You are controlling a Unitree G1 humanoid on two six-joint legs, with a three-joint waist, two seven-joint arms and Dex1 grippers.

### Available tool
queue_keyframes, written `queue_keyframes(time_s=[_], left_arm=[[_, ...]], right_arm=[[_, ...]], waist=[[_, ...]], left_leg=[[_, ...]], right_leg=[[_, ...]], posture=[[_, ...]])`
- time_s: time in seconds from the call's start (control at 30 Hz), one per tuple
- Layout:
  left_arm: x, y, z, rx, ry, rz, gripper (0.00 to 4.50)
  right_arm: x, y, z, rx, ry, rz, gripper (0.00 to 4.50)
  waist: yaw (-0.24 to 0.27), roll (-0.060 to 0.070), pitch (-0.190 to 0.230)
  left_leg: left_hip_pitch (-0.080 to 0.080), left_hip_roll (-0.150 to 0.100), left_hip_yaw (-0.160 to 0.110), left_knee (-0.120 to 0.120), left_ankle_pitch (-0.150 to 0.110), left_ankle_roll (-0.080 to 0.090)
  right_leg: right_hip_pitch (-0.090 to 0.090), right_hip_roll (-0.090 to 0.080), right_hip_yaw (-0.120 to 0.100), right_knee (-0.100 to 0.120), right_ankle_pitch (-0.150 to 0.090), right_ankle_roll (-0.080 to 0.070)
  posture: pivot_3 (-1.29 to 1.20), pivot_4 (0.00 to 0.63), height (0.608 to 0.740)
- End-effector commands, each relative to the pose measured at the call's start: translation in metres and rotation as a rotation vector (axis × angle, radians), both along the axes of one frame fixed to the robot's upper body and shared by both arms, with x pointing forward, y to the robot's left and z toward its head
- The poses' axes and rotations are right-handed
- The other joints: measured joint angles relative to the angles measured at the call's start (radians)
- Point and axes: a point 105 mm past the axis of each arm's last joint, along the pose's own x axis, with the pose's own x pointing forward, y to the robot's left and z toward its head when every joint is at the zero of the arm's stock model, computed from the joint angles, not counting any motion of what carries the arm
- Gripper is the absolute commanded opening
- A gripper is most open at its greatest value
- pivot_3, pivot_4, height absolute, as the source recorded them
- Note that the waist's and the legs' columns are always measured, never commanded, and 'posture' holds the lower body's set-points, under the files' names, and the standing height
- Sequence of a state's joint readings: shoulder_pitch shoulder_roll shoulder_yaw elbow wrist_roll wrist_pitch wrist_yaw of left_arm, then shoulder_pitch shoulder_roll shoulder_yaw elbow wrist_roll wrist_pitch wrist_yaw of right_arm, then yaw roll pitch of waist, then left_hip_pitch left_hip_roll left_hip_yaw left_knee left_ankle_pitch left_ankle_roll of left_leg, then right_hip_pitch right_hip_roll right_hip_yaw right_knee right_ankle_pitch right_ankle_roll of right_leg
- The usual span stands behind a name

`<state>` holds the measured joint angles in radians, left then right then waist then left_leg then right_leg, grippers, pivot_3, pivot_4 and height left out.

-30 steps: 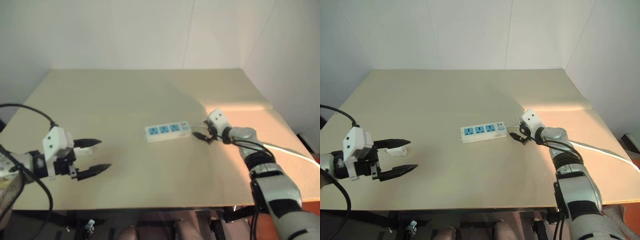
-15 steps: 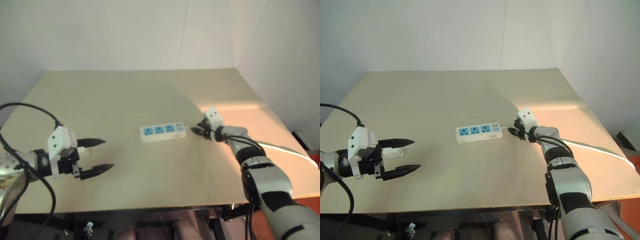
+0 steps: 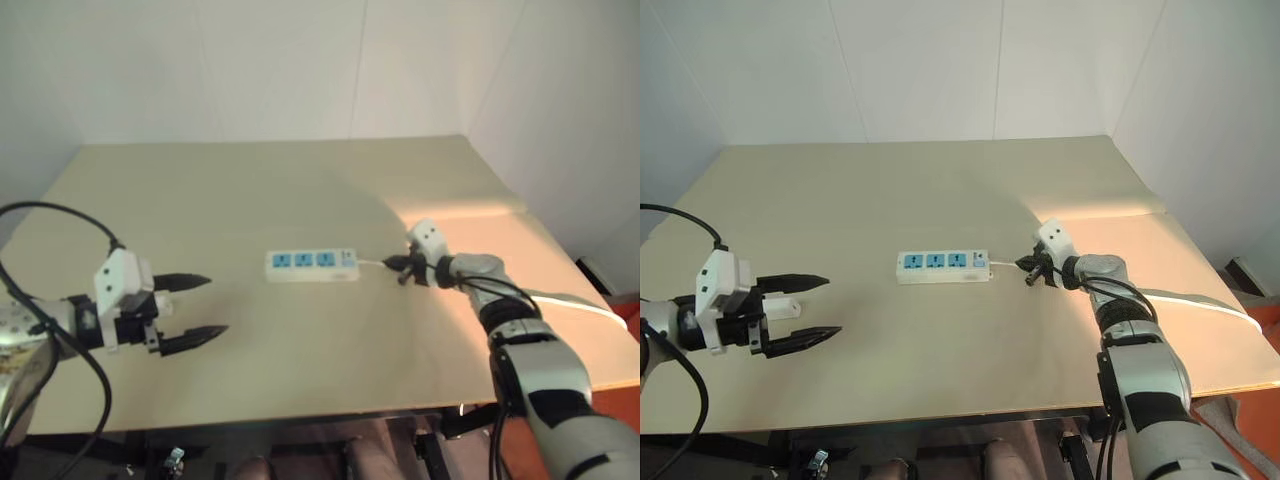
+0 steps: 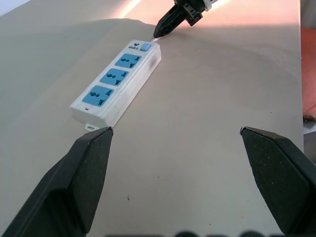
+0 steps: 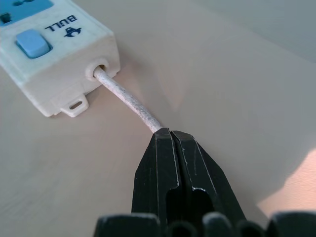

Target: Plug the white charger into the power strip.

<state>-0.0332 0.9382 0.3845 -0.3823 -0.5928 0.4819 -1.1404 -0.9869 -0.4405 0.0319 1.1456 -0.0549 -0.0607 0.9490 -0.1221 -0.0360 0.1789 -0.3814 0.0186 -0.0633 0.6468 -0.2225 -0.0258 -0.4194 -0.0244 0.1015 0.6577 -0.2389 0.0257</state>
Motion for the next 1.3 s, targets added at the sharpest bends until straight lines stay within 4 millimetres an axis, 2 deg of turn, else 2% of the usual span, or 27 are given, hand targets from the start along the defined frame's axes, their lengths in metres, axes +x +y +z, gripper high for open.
queue_keyframes(time_s=[0.03, 0.13, 0.23, 0.43, 0.53, 0.73, 0.9, 1.03, 1.13, 1.2, 1.3], left_arm=[[0.000, -0.003, 0.006, 0.007, -0.032, -0.028, 4.50], [0.000, -0.004, 0.005, 0.006, -0.028, -0.033, 4.50], [0.000, -0.005, 0.004, 0.005, -0.026, -0.036, 4.50], [0.001, -0.005, 0.004, 0.005, -0.029, -0.042, 4.50], [0.002, -0.006, 0.005, 0.007, -0.032, -0.046, 4.50], [0.002, -0.006, 0.005, 0.010, -0.038, -0.051, 4.50], [0.002, -0.006, 0.005, 0.014, -0.040, -0.053, 4.50], [0.002, -0.006, 0.006, 0.018, -0.042, -0.054, 4.50], [0.002, -0.005, 0.006, 0.020, -0.040, -0.053, 4.50], [0.001, -0.005, 0.005, 0.021, -0.039, -0.052, 4.50], [0.001, -0.007, 0.005, 0.018, -0.036, -0.055, 4.50]], right_arm=[[-0.013, 0.000, -0.022, -0.024, 0.086, 0.050, 0.04], [-0.023, -0.001, -0.023, -0.038, 0.107, 0.128, 0.73], [-0.024, 0.000, -0.013, -0.015, 0.069, 0.146, 1.70], [-0.008, 0.002, 0.022, 0.090, -0.064, 0.069, 1.70], [-0.001, 0.001, 0.028, 0.130, -0.081, 0.012, 1.70], [0.012, 0.007, 0.019, 0.157, -0.082, -0.106, 1.70], [0.015, 0.014, 0.001, 0.029, -0.089, -0.144, 1.70], [0.003, 0.019, -0.015, -0.033, -0.062, -0.036, 1.70], [-0.008, 0.019, -0.019, -0.031, -0.024, 0.064, 1.70], [-0.020, 0.016, -0.022, -0.040, 0.000, 0.150, 1.70], [-0.030, 0.009, -0.027, -0.054, 0.024, 0.190, 1.70]], waist=[[0.000, 0.000, 0.000], [0.001, 0.000, 0.000], [0.001, 0.000, 0.000], [0.001, 0.000, 0.000], [0.001, 0.000, 0.000], [0.000, 0.000, 0.001], [0.000, 0.000, 0.001], [0.000, 0.000, 0.001], [0.000, 0.000, 0.001], [0.002, 0.000, 0.001], [0.003, 0.000, 0.000]], left_leg=[[0.000, 0.000, 0.000, 0.000, 0.000, 0.000], [0.000, 0.000, 0.000, 0.000, 0.000, 0.000], [0.000, 0.000, 0.000, 0.000, 0.000, 0.000], [-0.001, 0.000, 0.000, 0.000, 0.000, 0.000], [-0.002, 0.000, 0.000, 0.000, 0.000, 0.000], [-0.002, 0.000, 0.000, 0.000, 0.000, 0.000], [-0.002, 0.000, 0.000, 0.000, 0.000, 0.000], [-0.002, 0.000, 0.000, 0.000, 0.000, 0.000], [-0.002, 0.000, 0.000, 0.000, 0.000, 0.000], [-0.002, 0.000, -0.001, 0.000, 0.000, 0.000], [-0.001, 0.000, -0.001, 0.000, 0.000, 0.000]], right_leg=[[0.000, 0.000, 0.000, 0.000, 0.000, 0.000], [0.000, 0.000, 0.000, 0.000, 0.000, 0.000], [0.000, 0.000, 0.000, 0.000, 0.000, 0.000], [-0.001, 0.000, 0.000, 0.000, 0.000, 0.000], [-0.002, 0.000, 0.000, 0.000, 0.000, 0.000], [-0.002, 0.000, 0.000, 0.000, 0.000, 0.000], [-0.002, 0.000, 0.000, 0.000, 0.000, 0.000], [-0.002, 0.000, 0.000, 0.000, 0.000, 0.000], [-0.001, 0.000, 0.000, 0.000, 0.000, 0.000], [-0.001, 0.000, 0.000, 0.000, 0.000, 0.000], [0.000, 0.000, 0.000, 0.000, 0.000, 0.000]], posture=[[0.00, 0.150, 0.740], [0.00, 0.150, 0.740], [0.00, 0.150, 0.740], [0.00, 0.150, 0.740], [0.00, 0.150, 0.740], [0.00, 0.150, 0.740], [0.00, 0.150, 0.740], [0.00, 0.150, 0.740], [0.00, 0.150, 0.740], [0.00, 0.150, 0.740], [0.00, 0.150, 0.740]])
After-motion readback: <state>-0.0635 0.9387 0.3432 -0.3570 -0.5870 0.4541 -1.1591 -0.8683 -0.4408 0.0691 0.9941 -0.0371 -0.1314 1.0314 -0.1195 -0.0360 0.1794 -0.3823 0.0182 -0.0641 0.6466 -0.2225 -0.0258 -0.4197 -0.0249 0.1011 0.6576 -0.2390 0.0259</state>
